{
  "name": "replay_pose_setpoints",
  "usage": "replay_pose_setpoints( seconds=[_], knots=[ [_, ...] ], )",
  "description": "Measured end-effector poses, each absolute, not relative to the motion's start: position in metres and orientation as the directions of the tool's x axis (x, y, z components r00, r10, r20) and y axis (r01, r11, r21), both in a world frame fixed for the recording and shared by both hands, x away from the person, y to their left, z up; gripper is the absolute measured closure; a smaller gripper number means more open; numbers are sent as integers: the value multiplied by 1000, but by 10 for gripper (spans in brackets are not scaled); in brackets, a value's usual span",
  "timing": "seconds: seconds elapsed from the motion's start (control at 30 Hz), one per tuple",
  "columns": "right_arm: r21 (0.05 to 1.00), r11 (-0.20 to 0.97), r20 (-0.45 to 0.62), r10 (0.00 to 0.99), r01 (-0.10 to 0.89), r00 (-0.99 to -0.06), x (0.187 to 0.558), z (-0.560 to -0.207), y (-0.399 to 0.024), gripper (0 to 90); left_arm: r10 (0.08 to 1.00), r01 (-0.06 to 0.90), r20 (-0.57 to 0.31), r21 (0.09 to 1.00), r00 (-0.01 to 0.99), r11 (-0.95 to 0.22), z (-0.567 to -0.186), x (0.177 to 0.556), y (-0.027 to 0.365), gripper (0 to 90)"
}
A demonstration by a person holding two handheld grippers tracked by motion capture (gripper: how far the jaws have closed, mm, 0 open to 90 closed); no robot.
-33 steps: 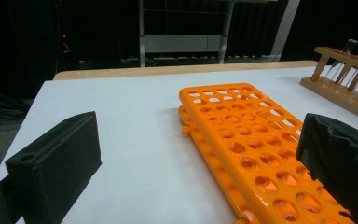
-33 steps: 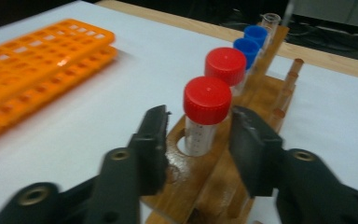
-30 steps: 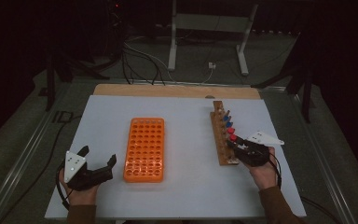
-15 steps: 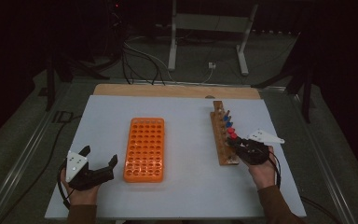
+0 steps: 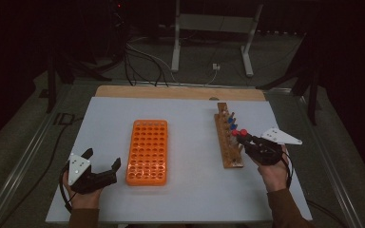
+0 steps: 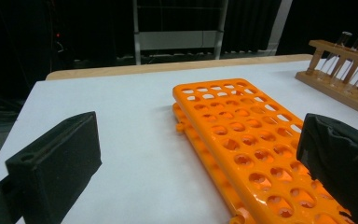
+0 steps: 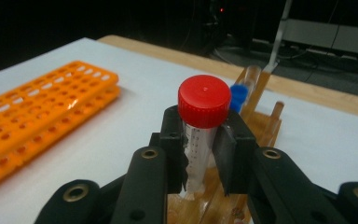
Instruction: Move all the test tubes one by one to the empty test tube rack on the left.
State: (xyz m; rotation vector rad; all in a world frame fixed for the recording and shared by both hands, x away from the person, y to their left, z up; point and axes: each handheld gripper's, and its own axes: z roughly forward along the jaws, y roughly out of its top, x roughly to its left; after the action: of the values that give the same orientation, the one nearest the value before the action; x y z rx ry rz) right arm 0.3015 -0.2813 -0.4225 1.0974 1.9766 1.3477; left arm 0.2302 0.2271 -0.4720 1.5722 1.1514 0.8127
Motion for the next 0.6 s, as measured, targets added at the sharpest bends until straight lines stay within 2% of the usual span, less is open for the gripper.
replay_pose_setpoints(
  seconds=[0.37,0.6],
  knots=[
    [951,157,25,820,266,-572,288,-393,-282,747,912,228,-9,969,410,-94,-449,233,197,7],
    [948,167,42,778,271,-627,287,-392,-266,746,868,195,-23,977,496,-86,-431,245,163,8]
  ],
)
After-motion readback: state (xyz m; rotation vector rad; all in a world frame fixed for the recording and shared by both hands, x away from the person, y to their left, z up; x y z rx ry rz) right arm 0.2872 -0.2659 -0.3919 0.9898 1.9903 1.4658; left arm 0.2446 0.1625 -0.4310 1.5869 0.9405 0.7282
